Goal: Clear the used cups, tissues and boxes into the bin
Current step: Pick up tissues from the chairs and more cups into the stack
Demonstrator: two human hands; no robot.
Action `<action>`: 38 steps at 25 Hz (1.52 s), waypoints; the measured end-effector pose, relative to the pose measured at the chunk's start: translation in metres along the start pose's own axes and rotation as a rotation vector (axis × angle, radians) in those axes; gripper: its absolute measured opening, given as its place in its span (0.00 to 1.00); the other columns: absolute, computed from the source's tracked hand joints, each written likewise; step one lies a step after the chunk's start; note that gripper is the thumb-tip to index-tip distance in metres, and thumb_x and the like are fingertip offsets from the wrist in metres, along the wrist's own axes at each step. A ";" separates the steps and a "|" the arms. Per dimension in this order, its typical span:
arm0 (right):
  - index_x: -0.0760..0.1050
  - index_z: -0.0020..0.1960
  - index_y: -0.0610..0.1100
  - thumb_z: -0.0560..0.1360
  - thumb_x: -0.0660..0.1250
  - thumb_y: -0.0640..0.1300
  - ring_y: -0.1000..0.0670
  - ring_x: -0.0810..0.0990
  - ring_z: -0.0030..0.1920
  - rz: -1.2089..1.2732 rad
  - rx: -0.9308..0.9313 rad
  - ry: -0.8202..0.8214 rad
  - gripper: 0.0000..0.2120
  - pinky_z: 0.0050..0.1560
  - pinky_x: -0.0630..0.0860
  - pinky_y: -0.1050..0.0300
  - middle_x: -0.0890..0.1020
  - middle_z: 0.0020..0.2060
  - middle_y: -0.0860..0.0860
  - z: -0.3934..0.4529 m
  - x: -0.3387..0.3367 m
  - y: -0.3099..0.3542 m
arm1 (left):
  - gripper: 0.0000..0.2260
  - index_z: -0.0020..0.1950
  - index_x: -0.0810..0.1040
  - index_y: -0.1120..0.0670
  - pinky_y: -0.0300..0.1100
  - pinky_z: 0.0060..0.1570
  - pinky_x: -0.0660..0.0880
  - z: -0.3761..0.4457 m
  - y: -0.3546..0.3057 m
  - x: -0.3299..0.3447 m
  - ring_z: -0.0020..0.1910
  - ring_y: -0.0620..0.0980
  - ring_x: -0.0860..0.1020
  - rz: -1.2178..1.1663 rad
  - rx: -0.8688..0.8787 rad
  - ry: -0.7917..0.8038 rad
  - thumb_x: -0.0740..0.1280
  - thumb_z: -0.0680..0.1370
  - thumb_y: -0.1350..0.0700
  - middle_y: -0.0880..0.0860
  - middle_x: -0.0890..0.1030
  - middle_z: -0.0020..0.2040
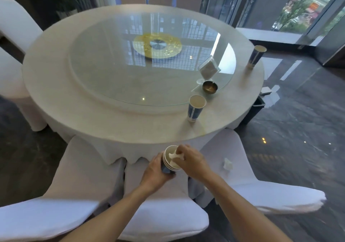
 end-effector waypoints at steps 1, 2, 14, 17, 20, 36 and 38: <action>0.78 0.57 0.47 0.78 0.68 0.52 0.49 0.77 0.48 0.016 -0.006 0.024 0.11 0.51 0.74 0.53 0.77 0.53 0.51 -0.004 -0.001 -0.003 | 0.28 0.62 0.74 0.43 0.44 0.49 0.77 -0.005 -0.004 0.006 0.55 0.48 0.80 -0.007 0.002 0.001 0.80 0.64 0.49 0.45 0.81 0.57; 0.80 0.58 0.47 0.78 0.68 0.53 0.48 0.78 0.51 0.016 -0.012 0.066 0.13 0.55 0.76 0.51 0.76 0.56 0.51 -0.012 -0.004 -0.009 | 0.28 0.61 0.74 0.43 0.45 0.48 0.78 -0.012 -0.014 0.015 0.55 0.48 0.81 -0.016 0.001 -0.014 0.80 0.64 0.49 0.45 0.81 0.57; 0.74 0.35 0.52 0.78 0.55 0.67 0.47 0.76 0.41 -0.106 -0.182 0.352 0.24 0.46 0.75 0.45 0.77 0.38 0.51 -0.138 -0.068 -0.090 | 0.35 0.64 0.77 0.44 0.52 0.55 0.82 -0.085 -0.105 0.127 0.55 0.47 0.83 -0.062 0.064 -0.134 0.82 0.60 0.40 0.47 0.81 0.58; 0.73 0.29 0.62 0.79 0.53 0.67 0.47 0.75 0.40 -0.044 -0.195 0.400 0.24 0.45 0.72 0.47 0.74 0.35 0.53 -0.137 -0.081 -0.093 | 0.35 0.66 0.77 0.44 0.52 0.56 0.81 -0.083 -0.116 0.134 0.56 0.47 0.83 -0.043 0.077 -0.138 0.82 0.61 0.43 0.47 0.80 0.58; 0.75 0.30 0.71 0.80 0.52 0.67 0.45 0.77 0.44 -0.015 -0.213 0.443 0.23 0.51 0.75 0.44 0.79 0.43 0.48 -0.127 -0.082 -0.098 | 0.35 0.66 0.77 0.46 0.52 0.56 0.81 -0.073 -0.120 0.137 0.56 0.49 0.82 -0.020 0.060 -0.132 0.81 0.61 0.42 0.48 0.79 0.58; 0.81 0.59 0.49 0.76 0.64 0.60 0.48 0.79 0.58 -0.147 -0.184 0.394 0.19 0.60 0.76 0.47 0.83 0.58 0.49 0.030 -0.127 -0.158 | 0.38 0.69 0.76 0.50 0.42 0.54 0.75 0.083 -0.120 0.150 0.58 0.50 0.79 -0.091 -0.089 -0.182 0.84 0.62 0.49 0.51 0.77 0.61; 0.80 0.63 0.50 0.76 0.64 0.60 0.48 0.79 0.61 -0.147 -0.169 0.412 0.21 0.63 0.75 0.48 0.82 0.62 0.50 0.042 -0.126 -0.158 | 0.37 0.69 0.76 0.50 0.44 0.53 0.76 0.088 -0.116 0.146 0.58 0.51 0.79 -0.106 -0.109 -0.206 0.84 0.63 0.51 0.52 0.77 0.61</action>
Point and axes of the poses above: each hand's wrist, its own z-axis towards the middle knuckle, its own x-axis out of the palm, y = z × x, the point moved 9 cm from there along z, towards the middle knuckle
